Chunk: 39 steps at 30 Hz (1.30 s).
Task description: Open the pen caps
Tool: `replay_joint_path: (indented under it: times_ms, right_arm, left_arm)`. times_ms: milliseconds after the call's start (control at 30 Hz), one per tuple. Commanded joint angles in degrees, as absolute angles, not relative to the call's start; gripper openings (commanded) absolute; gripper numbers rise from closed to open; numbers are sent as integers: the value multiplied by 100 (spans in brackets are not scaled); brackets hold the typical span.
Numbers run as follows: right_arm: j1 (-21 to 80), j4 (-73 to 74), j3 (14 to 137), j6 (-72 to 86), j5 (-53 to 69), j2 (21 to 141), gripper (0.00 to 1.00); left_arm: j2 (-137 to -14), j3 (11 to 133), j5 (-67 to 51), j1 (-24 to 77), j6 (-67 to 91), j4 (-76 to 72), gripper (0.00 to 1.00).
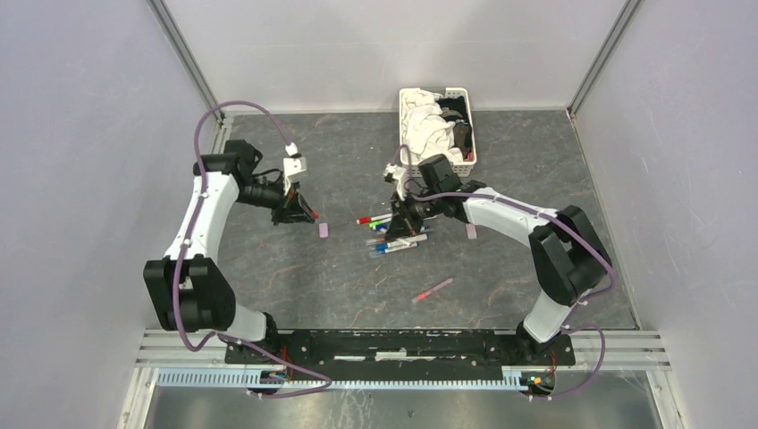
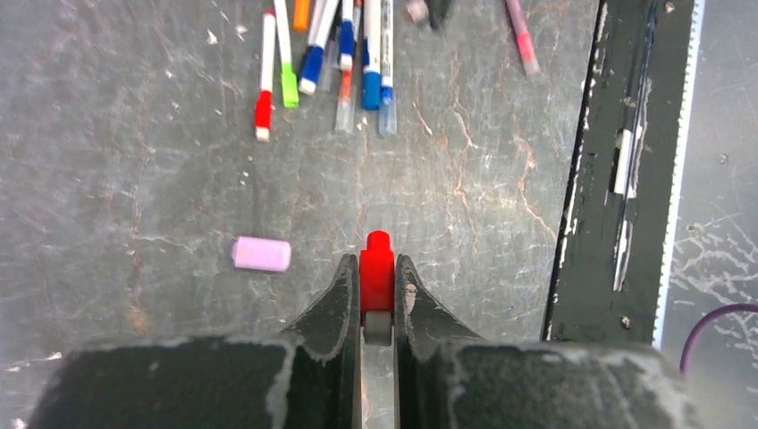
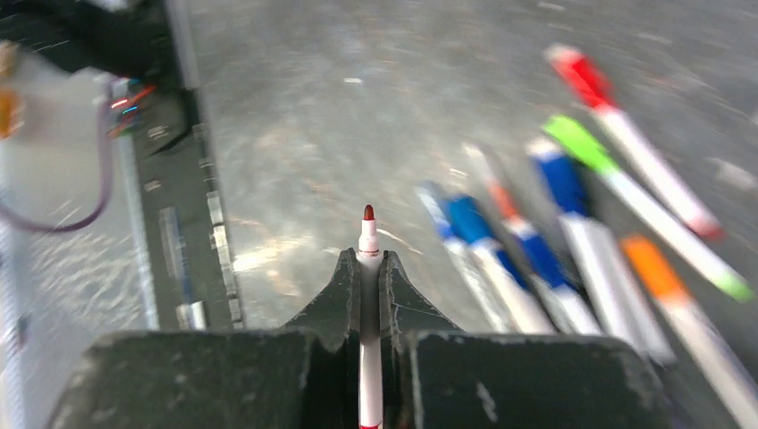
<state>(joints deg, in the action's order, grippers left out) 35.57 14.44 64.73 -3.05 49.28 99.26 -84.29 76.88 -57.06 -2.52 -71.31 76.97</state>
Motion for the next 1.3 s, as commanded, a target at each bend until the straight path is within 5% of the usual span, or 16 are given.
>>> replay_joint_path:
  times_ms: [0, 267, 567, 900, 1267]
  right_arm:
    - [2657, 609, 5859, 677, 2729, 9126, 0]
    - [1454, 292, 4555, 1744, -476, 8161, 0]
    - [1199, 166, 4256, 1863, -1541, 8429, 0]
    - [1193, 86, 4527, 1666, -1355, 9223, 24]
    - [1196, 43, 4480, 1718, -1155, 9041, 46]
  left_arm:
    - [-8001, 6635, -5373, -256, -5559, 5590, 2]
    - [-7678, 4917, -3537, -220, -4062, 3055, 2]
    - [-7963, 4285, -3024, -145, -4069, 2379, 5]
    - [-8246, 4341, -3311, 139, -4249, 2632, 35]
    - [-7796, 4992, -4060, 141, -4331, 3516, 81]
